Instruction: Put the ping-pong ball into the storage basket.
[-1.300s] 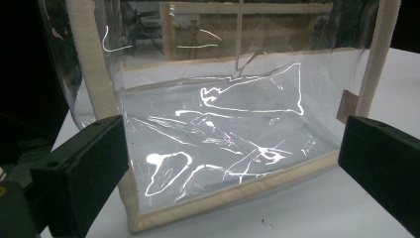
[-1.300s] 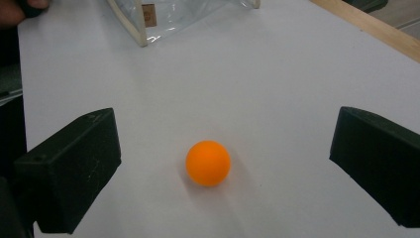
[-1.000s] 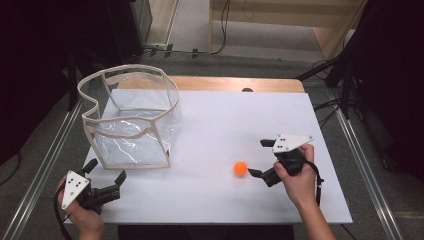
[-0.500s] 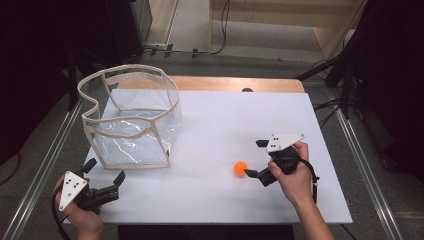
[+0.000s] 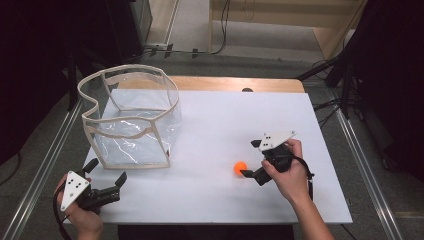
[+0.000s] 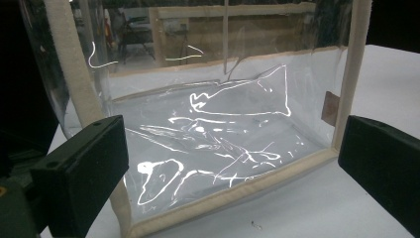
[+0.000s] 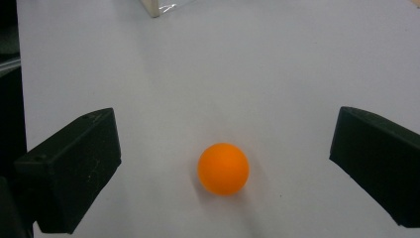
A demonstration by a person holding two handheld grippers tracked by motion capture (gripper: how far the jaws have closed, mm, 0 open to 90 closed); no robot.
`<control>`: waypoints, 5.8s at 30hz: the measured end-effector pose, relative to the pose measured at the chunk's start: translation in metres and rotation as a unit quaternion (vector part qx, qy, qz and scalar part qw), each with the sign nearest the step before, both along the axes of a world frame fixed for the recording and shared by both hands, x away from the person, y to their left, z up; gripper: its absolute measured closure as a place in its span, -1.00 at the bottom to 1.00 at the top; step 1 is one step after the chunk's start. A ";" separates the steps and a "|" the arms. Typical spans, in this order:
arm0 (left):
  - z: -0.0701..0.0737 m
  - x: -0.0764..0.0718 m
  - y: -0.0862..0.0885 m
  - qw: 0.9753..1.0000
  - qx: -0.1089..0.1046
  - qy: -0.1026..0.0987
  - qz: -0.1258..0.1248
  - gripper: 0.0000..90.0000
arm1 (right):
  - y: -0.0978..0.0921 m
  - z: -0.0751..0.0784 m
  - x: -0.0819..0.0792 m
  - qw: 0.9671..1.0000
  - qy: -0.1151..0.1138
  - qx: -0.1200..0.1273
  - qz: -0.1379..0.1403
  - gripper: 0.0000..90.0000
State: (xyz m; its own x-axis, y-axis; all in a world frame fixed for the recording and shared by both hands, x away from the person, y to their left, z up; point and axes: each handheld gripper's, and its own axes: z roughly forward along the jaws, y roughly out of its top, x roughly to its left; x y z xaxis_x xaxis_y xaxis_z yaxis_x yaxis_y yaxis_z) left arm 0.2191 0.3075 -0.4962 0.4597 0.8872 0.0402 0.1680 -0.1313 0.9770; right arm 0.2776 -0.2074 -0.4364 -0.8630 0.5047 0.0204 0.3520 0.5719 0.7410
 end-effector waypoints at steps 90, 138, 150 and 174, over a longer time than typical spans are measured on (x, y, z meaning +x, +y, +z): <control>-0.004 0.003 -0.002 1.000 0.006 0.007 -0.019 -1.00 | 0.043 -0.047 0.026 0.977 0.104 -0.186 0.008 -0.12; -0.004 0.003 -0.002 1.000 0.008 0.007 -0.022 -1.00 | 0.051 -0.026 0.035 0.979 0.104 -0.175 0.029 0.05; -0.004 0.003 -0.002 1.000 0.008 0.008 -0.022 -1.00 | 0.058 -0.019 0.039 0.978 0.106 -0.174 0.043 0.05; -0.004 0.003 -0.002 1.000 0.009 0.007 -0.022 -1.00 | 0.072 -0.008 0.046 0.977 0.110 -0.170 0.062 0.05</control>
